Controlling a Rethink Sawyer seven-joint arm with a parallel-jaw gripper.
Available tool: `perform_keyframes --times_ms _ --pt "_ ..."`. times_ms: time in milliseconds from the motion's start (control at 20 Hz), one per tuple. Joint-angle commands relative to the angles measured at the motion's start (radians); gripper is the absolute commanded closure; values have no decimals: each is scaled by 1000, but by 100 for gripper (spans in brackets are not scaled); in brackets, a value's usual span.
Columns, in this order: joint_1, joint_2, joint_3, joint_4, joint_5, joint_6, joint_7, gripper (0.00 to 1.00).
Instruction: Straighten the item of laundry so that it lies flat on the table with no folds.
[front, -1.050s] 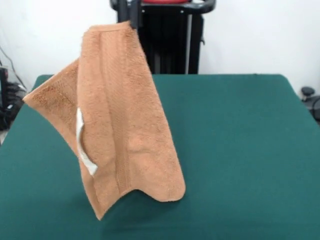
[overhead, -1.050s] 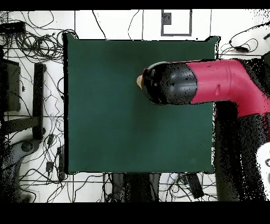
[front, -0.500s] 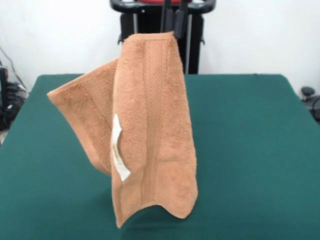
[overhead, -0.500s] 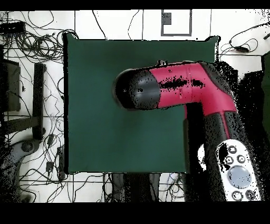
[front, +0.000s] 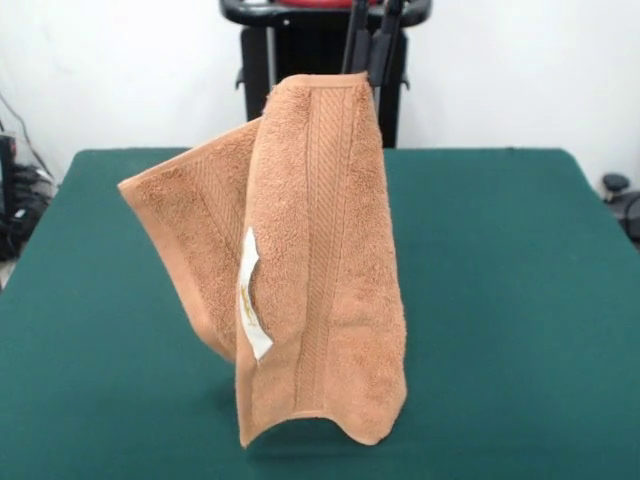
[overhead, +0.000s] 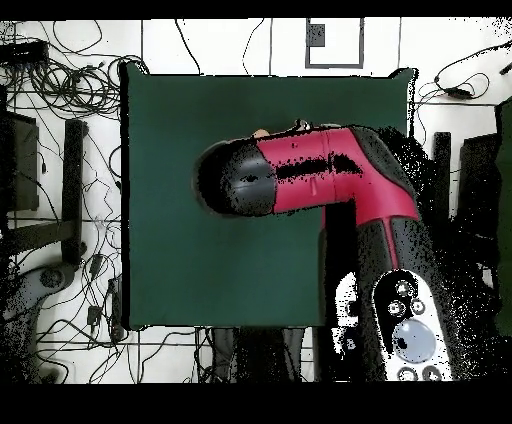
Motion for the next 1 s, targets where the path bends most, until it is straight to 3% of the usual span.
perform_keyframes --times_ms 50,1000 --pt "83 62 -91 114 23 -73 299 100" --pt "243 135 -246 1 100 -36 368 100"
